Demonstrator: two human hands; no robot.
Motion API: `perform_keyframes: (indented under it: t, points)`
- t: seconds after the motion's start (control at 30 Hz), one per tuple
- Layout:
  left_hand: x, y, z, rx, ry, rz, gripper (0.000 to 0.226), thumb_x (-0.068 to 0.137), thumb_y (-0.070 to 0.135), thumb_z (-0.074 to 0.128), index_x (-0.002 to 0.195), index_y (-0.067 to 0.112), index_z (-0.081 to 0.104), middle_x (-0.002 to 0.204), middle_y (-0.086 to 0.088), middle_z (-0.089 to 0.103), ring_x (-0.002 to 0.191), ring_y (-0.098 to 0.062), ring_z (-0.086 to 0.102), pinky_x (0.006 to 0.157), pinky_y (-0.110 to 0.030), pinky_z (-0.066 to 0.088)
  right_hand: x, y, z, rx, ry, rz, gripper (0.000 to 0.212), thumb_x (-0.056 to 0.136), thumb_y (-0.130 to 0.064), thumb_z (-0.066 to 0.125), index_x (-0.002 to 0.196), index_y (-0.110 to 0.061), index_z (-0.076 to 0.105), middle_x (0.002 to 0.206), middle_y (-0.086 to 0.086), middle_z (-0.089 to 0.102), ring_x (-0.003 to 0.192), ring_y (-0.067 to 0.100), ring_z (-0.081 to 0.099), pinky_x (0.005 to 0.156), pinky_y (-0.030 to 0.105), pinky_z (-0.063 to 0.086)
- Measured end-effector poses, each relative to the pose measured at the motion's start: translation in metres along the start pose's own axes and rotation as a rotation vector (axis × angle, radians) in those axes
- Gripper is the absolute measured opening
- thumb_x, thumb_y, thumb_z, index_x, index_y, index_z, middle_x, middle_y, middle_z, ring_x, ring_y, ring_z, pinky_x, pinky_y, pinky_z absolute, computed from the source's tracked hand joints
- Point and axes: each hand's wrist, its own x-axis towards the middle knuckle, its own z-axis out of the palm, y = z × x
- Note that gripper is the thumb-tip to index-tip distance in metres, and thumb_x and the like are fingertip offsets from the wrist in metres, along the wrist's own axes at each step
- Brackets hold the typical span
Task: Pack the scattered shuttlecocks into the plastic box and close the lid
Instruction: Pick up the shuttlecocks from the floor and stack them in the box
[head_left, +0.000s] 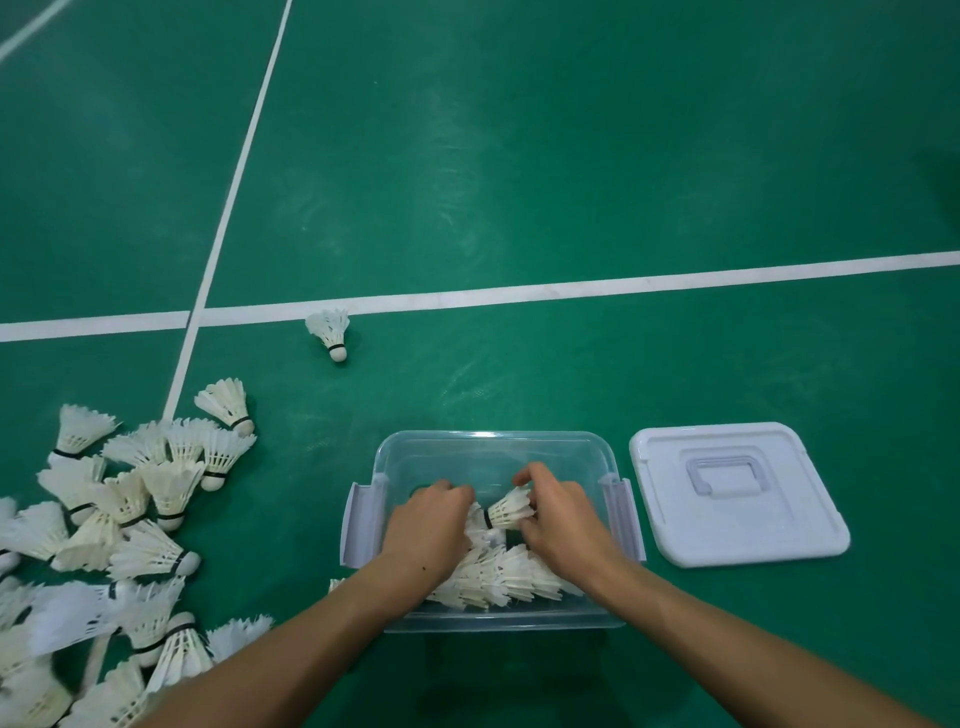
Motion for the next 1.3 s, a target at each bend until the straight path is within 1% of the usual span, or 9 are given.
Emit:
perform_keyframes:
  t: [0.17,0.27,0.53,0.67,0.73,0.8,0.87,1.0,1.3]
  points:
    - [0.003,-0.001,0.001,0.015,-0.012,0.005,0.034,0.090,0.010,0.071,0.121,0.020,0.062,0.116,-0.002,0.066,0.100,-0.025,0.066,0.084,-0.043,0.060,-0.005,-0.002,0.004,-0.038,-0.053,-0.031,0.053,0.093,-0.004,0.072,0.137,-0.022,0.049,0.104,-0.002,0.067,0.093,0.015,0.066,0.077,0.031,0.059]
    - [0.004,0.000,0.000,0.049,-0.009,0.019,0.034,0.090,0.009,0.068,0.121,0.022,0.061,0.114,0.000,0.069,0.099,-0.024,0.068,0.082,-0.044,0.060,0.006,-0.009,0.011,0.061,-0.137,-0.029,0.058,0.089,-0.005,0.079,0.139,-0.017,0.051,0.099,-0.006,0.062,0.088,0.010,0.062,0.070,0.020,0.052]
    - [0.004,0.003,-0.005,0.040,-0.011,0.024,0.049,0.091,0.011,0.069,0.136,0.026,0.055,0.123,0.002,0.070,0.105,-0.022,0.069,0.077,-0.036,0.054,0.015,-0.014,0.013,0.169,-0.244,0.021,0.070,0.087,-0.009,0.083,0.145,-0.022,0.045,0.087,-0.005,0.057,0.072,0.007,0.055,0.060,0.021,0.047]
    - [-0.005,0.005,-0.019,-0.127,-0.023,0.038,0.066,0.088,0.023,0.080,0.145,0.022,0.047,0.137,-0.003,0.059,0.115,-0.022,0.062,0.094,-0.037,0.056,0.001,-0.020,-0.004,0.124,-0.234,0.009,0.076,0.090,-0.024,0.082,0.151,-0.024,0.036,0.105,-0.003,0.065,0.090,0.009,0.059,0.079,0.024,0.051]
    - [-0.017,0.005,-0.034,-0.210,0.047,0.073,0.064,0.090,0.033,0.079,0.145,0.024,0.048,0.140,0.001,0.058,0.119,-0.017,0.060,0.098,-0.032,0.052,-0.012,-0.024,-0.020,0.066,-0.199,0.005,0.075,0.092,-0.028,0.080,0.153,-0.026,0.035,0.126,0.000,0.068,0.104,0.010,0.060,0.095,0.028,0.053]
    - [-0.032,0.000,-0.054,-0.375,0.139,0.100,0.058,0.090,0.041,0.079,0.140,0.029,0.053,0.135,0.009,0.061,0.115,-0.008,0.061,0.097,-0.027,0.052,-0.023,-0.030,-0.037,0.025,-0.141,-0.020,0.070,0.094,-0.033,0.077,0.151,-0.028,0.037,0.131,-0.002,0.067,0.111,0.010,0.061,0.100,0.031,0.054]
    - [-0.048,-0.012,-0.077,-0.581,0.204,0.111,0.055,0.085,0.046,0.082,0.133,0.033,0.059,0.125,0.016,0.064,0.105,0.000,0.064,0.091,-0.031,0.059,-0.029,-0.042,-0.052,-0.013,-0.084,-0.086,0.063,0.094,-0.038,0.075,0.147,-0.032,0.040,0.124,-0.009,0.067,0.109,0.008,0.063,0.098,0.033,0.056]
    - [-0.080,-0.053,-0.108,-0.835,0.314,0.094,0.060,0.079,0.039,0.090,0.132,0.032,0.062,0.119,0.017,0.069,0.106,-0.003,0.068,0.087,-0.030,0.062,-0.029,-0.088,-0.070,0.068,-0.070,-0.221,0.051,0.091,-0.040,0.076,0.134,-0.037,0.049,0.105,-0.015,0.067,0.096,0.001,0.067,0.090,0.034,0.059]
    - [-0.137,-0.180,-0.114,-0.861,0.531,-0.108,0.065,0.074,0.041,0.092,0.131,0.038,0.062,0.119,0.017,0.071,0.108,-0.003,0.069,0.091,-0.034,0.061,0.005,-0.223,-0.018,0.043,-0.194,-0.527,0.052,0.091,-0.042,0.077,0.133,-0.033,0.048,0.104,-0.013,0.068,0.095,0.002,0.067,0.089,0.034,0.060]
